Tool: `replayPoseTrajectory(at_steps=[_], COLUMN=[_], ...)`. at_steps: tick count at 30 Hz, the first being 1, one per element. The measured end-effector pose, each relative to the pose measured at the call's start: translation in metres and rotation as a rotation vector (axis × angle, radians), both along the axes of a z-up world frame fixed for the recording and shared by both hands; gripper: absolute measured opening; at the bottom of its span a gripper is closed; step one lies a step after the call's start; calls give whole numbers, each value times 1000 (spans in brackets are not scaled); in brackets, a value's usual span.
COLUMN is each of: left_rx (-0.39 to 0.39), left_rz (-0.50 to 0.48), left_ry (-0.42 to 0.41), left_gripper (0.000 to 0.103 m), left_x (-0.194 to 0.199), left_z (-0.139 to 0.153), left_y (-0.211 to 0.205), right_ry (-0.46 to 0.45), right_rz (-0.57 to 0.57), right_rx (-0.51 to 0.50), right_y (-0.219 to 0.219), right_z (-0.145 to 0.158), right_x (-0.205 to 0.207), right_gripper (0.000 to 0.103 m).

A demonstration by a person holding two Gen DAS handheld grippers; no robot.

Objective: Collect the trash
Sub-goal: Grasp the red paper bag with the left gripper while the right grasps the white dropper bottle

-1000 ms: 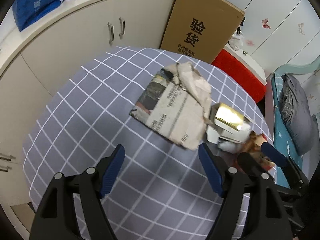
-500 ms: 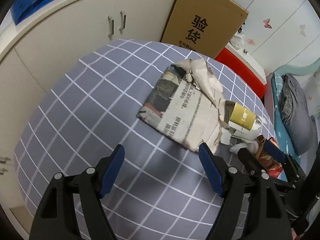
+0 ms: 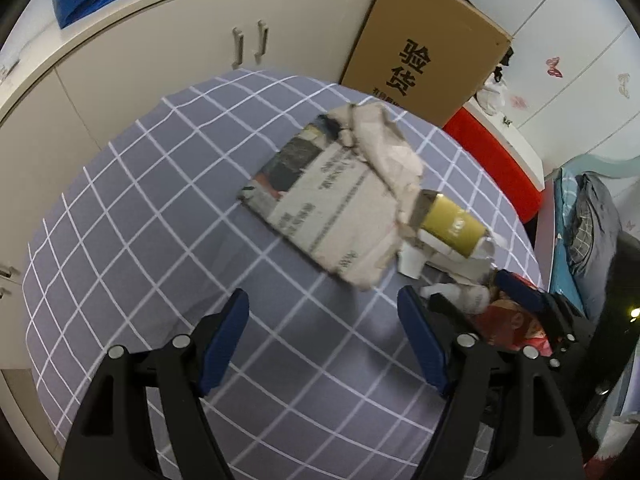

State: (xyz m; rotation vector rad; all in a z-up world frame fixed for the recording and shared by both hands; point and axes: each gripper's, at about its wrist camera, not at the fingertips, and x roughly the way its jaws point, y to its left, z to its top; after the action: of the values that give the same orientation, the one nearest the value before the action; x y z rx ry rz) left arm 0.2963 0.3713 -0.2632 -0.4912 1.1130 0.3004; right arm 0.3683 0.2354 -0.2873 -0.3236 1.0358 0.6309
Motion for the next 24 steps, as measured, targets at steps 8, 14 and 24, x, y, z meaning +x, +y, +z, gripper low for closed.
replayPoseTrajectory(at_steps=[8,14,24], left_rx=[45,61,15], left_rz=[15,36,42], left_ry=[19,41,-38], left_gripper=[75,75,75], left_x=[6,-2,-11], left_z=[7,9,26], left_y=[-16,-20,-36], right_ry=[-87,-25,-23], right_rz=[165,283,62], right_rx=[-101,-47,167], right_y=[-2,5,-59], right_z=[-4,-3,52], right_x=[-8,-23,-26], right_gripper=[44,40,40])
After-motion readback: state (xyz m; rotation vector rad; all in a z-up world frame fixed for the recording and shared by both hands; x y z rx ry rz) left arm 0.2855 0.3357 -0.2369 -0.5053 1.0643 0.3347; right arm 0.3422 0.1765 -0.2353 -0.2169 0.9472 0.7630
